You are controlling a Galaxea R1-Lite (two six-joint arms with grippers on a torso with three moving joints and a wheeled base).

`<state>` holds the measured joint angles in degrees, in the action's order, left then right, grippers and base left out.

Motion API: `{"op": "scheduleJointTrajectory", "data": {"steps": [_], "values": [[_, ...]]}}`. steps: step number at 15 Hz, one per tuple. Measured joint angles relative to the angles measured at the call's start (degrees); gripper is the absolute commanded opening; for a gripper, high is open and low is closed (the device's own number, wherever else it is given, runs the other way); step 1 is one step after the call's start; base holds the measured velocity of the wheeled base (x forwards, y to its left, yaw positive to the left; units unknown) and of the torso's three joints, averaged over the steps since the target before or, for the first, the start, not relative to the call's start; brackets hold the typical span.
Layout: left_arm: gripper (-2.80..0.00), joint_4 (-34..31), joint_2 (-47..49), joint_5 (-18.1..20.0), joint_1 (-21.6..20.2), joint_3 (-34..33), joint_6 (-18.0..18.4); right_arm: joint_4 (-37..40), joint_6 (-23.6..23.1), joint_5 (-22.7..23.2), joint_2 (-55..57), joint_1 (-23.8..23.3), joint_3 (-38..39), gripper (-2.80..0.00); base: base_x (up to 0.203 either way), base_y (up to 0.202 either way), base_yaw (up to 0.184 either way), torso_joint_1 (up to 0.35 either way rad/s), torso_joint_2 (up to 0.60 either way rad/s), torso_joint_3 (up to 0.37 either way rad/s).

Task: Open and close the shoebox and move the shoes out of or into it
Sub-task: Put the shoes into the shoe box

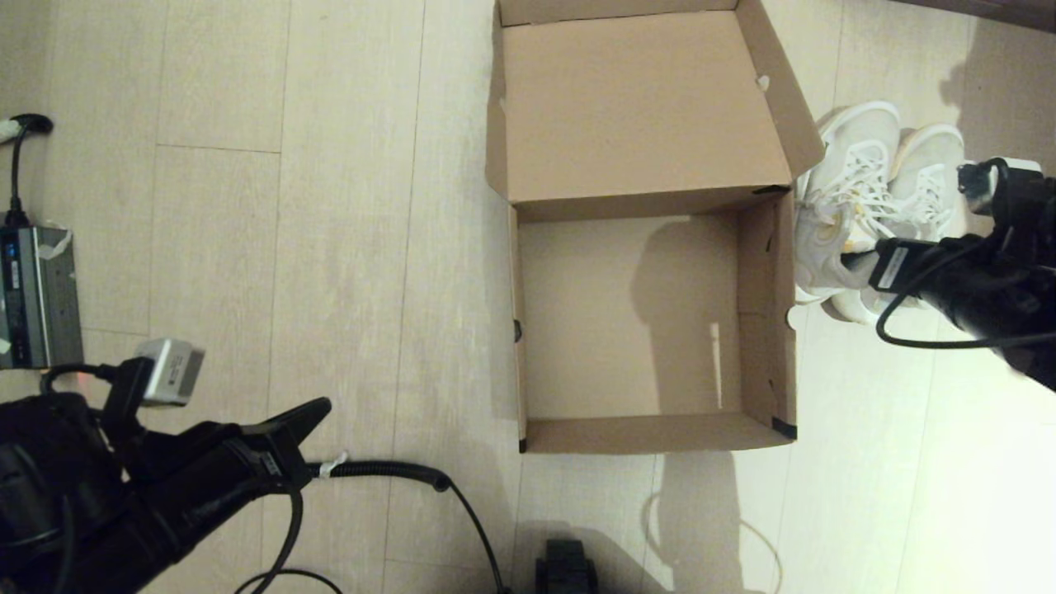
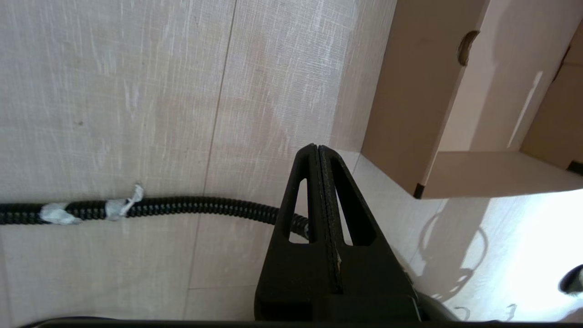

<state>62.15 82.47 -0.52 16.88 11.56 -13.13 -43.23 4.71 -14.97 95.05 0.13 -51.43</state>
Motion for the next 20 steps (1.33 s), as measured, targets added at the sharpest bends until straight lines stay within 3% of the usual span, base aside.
{"op": "scheduleJointTrajectory", "data": {"steps": [3,6,11,14,15,17,20], "values": [[-2.8,0.0,0.4,0.1,0.0,0.7,-0.5,-0.3,-0.5,1.1,3.9,-4.4,-5.7,0.0,0.0,0.0,0.0,0.0,0.0,0.0],[-2.8,0.0,1.1,0.1,0.1,0.8,-0.5,-0.3,-0.3,3.2,5.8,-7.6,-6.6,0.0,0.0,0.0,0.0,0.0,0.0,0.0],[-2.8,0.0,1.9,0.1,0.1,0.6,-0.6,-0.5,4.9,9.5,9.1,-8.7,-6.7,0.0,0.0,0.0,0.0,0.0,0.0,0.0],[-2.8,0.0,2.1,0.1,0.0,0.5,-0.6,-3.2,6.4,10.8,13.2,-9.0,-8.8,0.0,0.0,0.0,0.0,0.0,0.0,0.0],[-2.8,0.0,2.2,0.1,0.0,0.4,-0.6,-6.4,6.2,10.8,14.7,-9.1,-9.1,-2.8,0.0,0.0,0.0,0.0,0.0,0.0],[-2.8,0.0,2.3,0.1,0.0,0.3,-0.6,-11.9,5.7,10.7,17.2,-9.1,-9.3,-2.8,0.0,0.0,0.0,0.0,0.0,0.0],[-2.8,0.0,2.5,0.1,0.0,0.3,-0.5,-12.7,5.6,10.5,17.9,-9.1,-9.8,-2.8,0.0,0.0,0.0,0.0,0.0,0.0]]}}
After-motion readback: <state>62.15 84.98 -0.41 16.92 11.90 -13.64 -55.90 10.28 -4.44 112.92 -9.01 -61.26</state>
